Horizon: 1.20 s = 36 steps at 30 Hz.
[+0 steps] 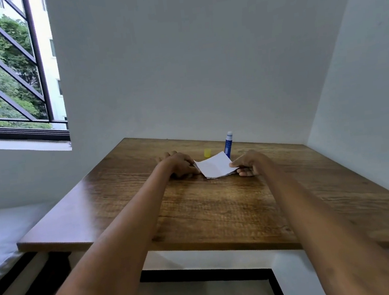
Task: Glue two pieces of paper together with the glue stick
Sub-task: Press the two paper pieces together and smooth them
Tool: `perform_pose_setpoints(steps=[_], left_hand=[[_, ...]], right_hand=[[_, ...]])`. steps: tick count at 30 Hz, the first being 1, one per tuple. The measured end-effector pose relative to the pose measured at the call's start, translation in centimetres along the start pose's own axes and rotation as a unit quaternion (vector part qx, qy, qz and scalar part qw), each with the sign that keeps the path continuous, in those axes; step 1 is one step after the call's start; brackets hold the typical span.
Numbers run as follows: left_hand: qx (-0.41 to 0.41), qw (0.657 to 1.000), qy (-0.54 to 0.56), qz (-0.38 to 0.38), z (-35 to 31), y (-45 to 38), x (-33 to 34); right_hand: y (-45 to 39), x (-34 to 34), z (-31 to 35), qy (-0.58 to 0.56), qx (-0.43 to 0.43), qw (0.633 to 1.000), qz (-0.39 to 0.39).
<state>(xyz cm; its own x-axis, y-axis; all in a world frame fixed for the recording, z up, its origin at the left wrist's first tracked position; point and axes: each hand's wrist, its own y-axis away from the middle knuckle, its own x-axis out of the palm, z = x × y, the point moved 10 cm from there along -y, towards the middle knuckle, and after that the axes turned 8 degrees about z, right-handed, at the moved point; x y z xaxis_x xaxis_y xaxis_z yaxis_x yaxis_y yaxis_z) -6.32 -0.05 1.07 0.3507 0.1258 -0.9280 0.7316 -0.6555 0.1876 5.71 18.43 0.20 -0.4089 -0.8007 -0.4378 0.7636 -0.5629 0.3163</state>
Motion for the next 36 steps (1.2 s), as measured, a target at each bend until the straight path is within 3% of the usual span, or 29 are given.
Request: perform_pose_setpoints(steps=[10,16,19,22,24,33,36], left_hand=[[-0.015,1.0,-0.015,-0.005,-1.6,-1.4,-0.1],[0.008,0.987,0.155,0.049,-3.0,-2.1,0.8],[0.019,0.949,0.315,-0.005,-3.2,-1.8,0.1],[0.034,0.859,0.507,-0.067,-2.2,-1.5,-0.1],[0.034,0.811,0.577,-0.091,-1.4,-1.3,0.2],[0.044,0.765,0.633,-0.108,-0.4,-1.6,0.5],[0.048,0.764,0.635,-0.109,-0.3,-1.7,0.4]], right_hand=[[-0.1,-0.1,-0.2,-0.007,-0.004,1.0,-0.006],[0.2,-0.2,-0.3,-0.029,-0.024,0.999,-0.007],[0.3,-0.2,-0.4,-0.051,-0.04,0.998,-0.003],[0.7,-0.3,-0.4,-0.076,-0.061,0.995,0.0],[0.9,-0.4,-0.6,-0.104,-0.082,0.991,0.001],[0.5,-1.3,-1.1,-0.162,-0.134,0.977,-0.024],[0.2,-1.8,-0.7,-0.168,-0.163,0.971,-0.045]])
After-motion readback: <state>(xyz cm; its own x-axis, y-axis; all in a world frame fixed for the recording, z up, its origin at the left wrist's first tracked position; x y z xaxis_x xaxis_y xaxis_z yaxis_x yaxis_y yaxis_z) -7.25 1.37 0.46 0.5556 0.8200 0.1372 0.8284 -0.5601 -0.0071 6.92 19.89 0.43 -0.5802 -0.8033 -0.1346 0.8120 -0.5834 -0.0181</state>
